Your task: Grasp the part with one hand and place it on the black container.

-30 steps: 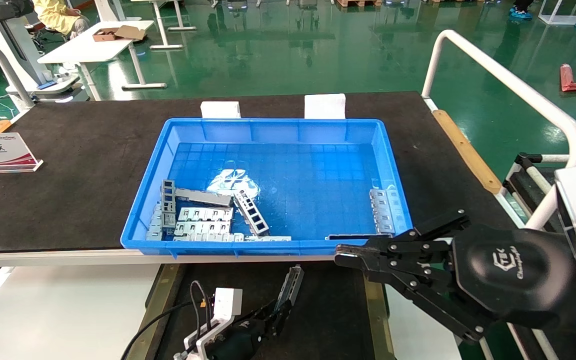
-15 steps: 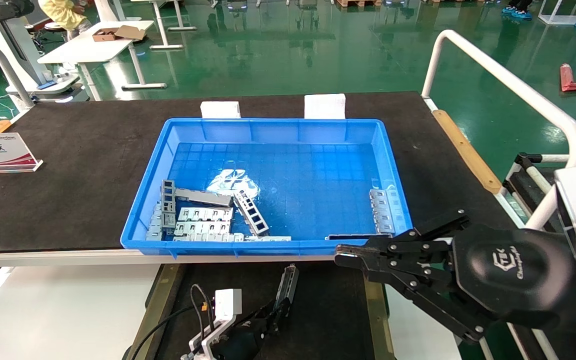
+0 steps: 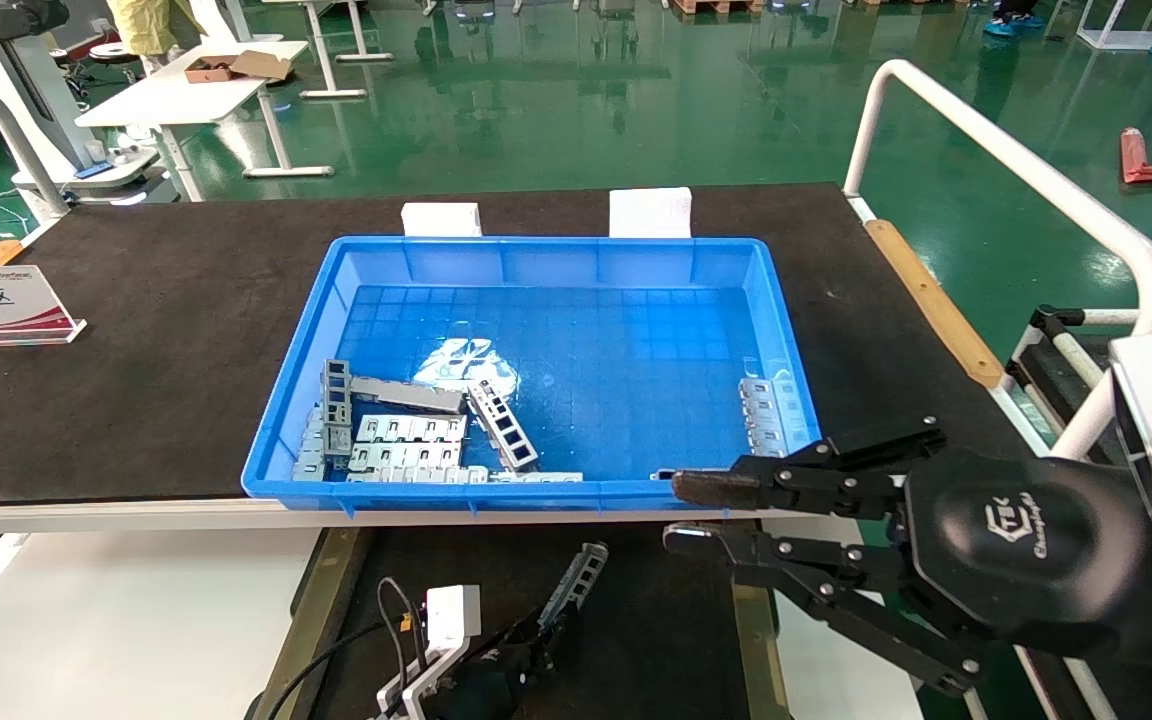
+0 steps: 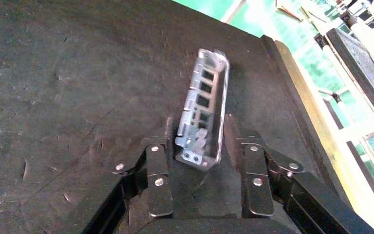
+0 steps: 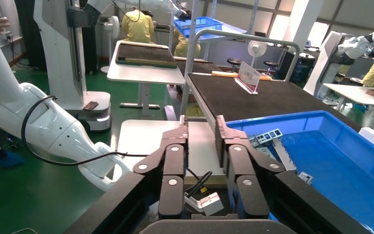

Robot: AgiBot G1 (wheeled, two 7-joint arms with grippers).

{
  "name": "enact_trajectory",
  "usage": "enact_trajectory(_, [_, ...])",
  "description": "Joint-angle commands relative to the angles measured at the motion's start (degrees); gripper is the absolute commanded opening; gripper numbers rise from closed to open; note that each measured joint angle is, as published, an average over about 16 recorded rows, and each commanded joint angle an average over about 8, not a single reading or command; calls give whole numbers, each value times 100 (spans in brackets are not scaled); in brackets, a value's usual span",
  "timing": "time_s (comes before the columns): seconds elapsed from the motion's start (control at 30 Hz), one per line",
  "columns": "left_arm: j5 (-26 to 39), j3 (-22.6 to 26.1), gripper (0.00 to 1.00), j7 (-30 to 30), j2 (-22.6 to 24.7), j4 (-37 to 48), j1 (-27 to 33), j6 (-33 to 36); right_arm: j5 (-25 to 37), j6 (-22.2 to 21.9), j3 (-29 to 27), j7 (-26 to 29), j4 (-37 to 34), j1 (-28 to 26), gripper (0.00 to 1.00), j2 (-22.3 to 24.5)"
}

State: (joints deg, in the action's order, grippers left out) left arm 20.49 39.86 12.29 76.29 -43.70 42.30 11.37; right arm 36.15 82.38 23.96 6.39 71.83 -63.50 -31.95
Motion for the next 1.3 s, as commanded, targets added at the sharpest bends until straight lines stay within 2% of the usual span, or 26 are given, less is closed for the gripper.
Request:
enact_trajectory(0.03, [-14, -11, 100, 11, 8, -7, -10, -22, 0, 0, 0, 0, 0, 0, 100, 0])
enact_trajectory(0.27, [63, 4, 100, 161, -81, -109, -18, 69, 0, 0, 0, 0, 0, 0, 100, 0])
enact_trajectory(0.47, [321, 171, 100, 392, -390, -307, -34, 398, 0, 0, 0, 0, 0, 0, 100, 0])
enact_trajectory(0.8, [792, 725, 100, 395, -1375, -851, 30, 1437, 0, 0, 0, 0, 0, 0, 100, 0])
enact_trajectory(1.03, [1048, 1082, 100, 102, -2095, -1199, 334, 2295, 0, 0, 0, 0, 0, 0, 100, 0])
enact_trajectory(1.3, [1286, 1292, 100, -55, -2707, -1538, 688, 3153, 0, 0, 1, 0, 0, 0, 100, 0])
